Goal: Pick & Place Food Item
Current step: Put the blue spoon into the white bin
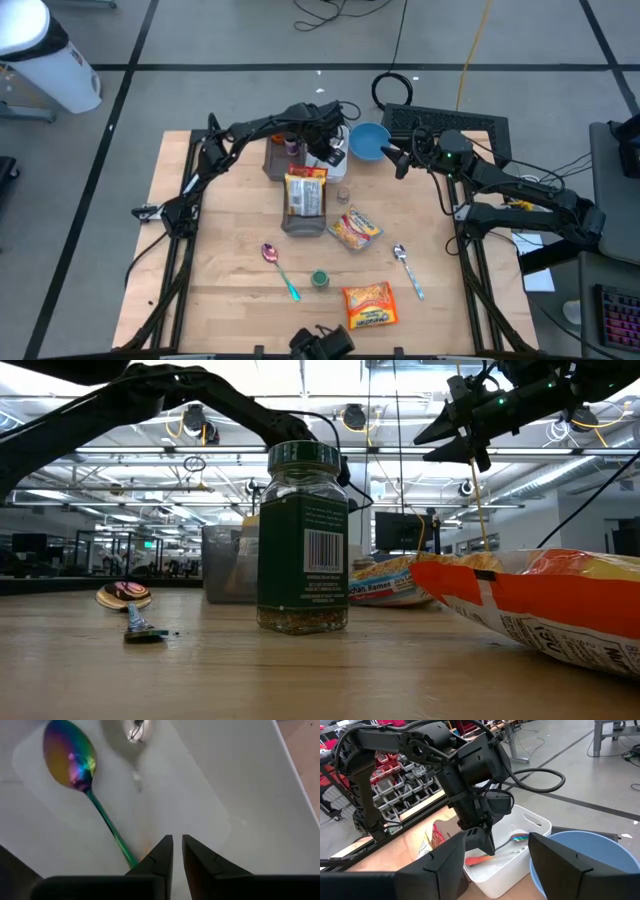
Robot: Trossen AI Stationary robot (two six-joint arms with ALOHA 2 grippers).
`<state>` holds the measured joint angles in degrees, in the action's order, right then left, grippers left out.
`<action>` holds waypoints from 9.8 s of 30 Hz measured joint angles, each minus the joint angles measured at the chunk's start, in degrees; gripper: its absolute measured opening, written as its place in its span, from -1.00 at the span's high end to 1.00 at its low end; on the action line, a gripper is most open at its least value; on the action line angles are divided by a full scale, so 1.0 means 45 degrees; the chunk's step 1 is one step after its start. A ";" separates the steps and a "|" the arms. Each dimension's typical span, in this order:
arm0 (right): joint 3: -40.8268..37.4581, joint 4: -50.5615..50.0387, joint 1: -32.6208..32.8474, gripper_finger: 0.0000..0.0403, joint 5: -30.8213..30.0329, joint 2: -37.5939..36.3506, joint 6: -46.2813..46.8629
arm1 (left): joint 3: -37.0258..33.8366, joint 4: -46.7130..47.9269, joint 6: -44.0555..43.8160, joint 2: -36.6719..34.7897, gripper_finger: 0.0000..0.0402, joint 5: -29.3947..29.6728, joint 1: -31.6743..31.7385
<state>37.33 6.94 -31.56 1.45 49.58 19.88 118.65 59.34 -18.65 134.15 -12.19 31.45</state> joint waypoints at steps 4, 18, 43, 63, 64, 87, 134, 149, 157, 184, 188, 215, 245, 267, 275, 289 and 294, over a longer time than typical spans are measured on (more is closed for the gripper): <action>-0.0002 0.0000 -0.0003 -0.05 0.0000 0.0000 0.0000 | 0.0005 -0.0205 -0.0208 -0.0009 0.76 -0.0329 0.0118; -0.0002 0.0009 0.0002 -0.05 0.0010 0.0000 0.0111 | 0.3368 -0.1077 0.0111 -0.0763 0.76 -0.1564 0.0409; -0.0002 0.0019 0.0031 -0.05 -0.0044 0.0000 0.0693 | 0.3449 0.2209 0.2452 -0.7911 0.76 -0.0254 -0.1274; -0.0002 -0.0040 0.0282 -0.05 0.0355 -0.0005 0.2433 | -0.2620 0.2611 0.1187 -1.1300 0.76 0.2789 -0.5169; -0.0002 -0.0088 0.0410 -0.05 0.0356 -0.0005 0.2557 | -0.3555 0.1670 0.0938 -1.1930 0.76 0.2705 -0.5305; -0.0002 0.6398 0.6476 -0.05 -0.2676 0.5111 0.5110 | -1.6442 -0.4755 -0.6928 -1.9147 0.76 0.2090 -0.9564; -0.0002 0.8597 0.7093 -0.05 -0.2647 0.6917 0.5761 | -2.1731 -1.2641 -0.7785 -1.4039 -0.03 -0.2087 -0.7245; -0.0002 0.8575 0.7093 -0.05 -0.2646 0.6917 0.5722 | -2.1721 -1.3131 -0.7886 -1.3136 0.28 -0.2293 -0.7245; -0.0002 0.8478 0.7093 -0.05 -0.2645 0.6917 0.5673 | -2.1726 -1.3126 -0.7910 -1.3134 0.62 -0.2044 -0.7250; -0.0002 0.8490 0.7090 -0.05 -0.2607 0.6917 0.5668 | -2.1737 -1.3877 -0.7505 -1.4659 0.97 -0.3317 -0.7323; -0.0002 0.8507 0.7093 -0.05 -0.2602 0.6917 0.5673 | -2.0896 -1.1232 -0.6736 -1.5934 0.98 -0.2796 -0.7320; 0.4412 0.2924 0.6751 -0.05 0.0827 0.6912 0.2568 | -0.5708 0.1699 0.3061 -1.2052 0.98 0.0182 -0.4610; 0.4399 0.3312 0.4907 -0.05 0.2747 0.6921 0.1925 | 0.1598 0.4910 0.4287 -0.6397 0.98 0.0090 -0.4550; 0.4399 0.4225 0.4708 -0.05 0.2749 0.6921 0.1890 | 0.1588 0.3798 0.4123 -0.6397 0.97 0.0384 -0.4539; 0.4399 0.4216 0.4703 0.17 0.2749 0.6921 0.1875 | 0.1588 0.3775 0.4127 -0.6397 0.98 0.0384 -0.4539; 0.4399 0.3889 0.4703 0.95 0.2715 0.6912 0.1638 | 0.1579 0.3669 0.3657 -0.6397 0.92 0.0438 -0.4530; 0.4399 0.3891 0.4694 0.98 0.2715 0.6907 0.1637 | 0.1574 0.3498 0.3657 -0.6416 0.90 0.0433 -0.4530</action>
<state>57.12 24.45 -10.44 13.67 80.66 27.25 125.73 75.09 -2.20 105.27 -10.23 11.07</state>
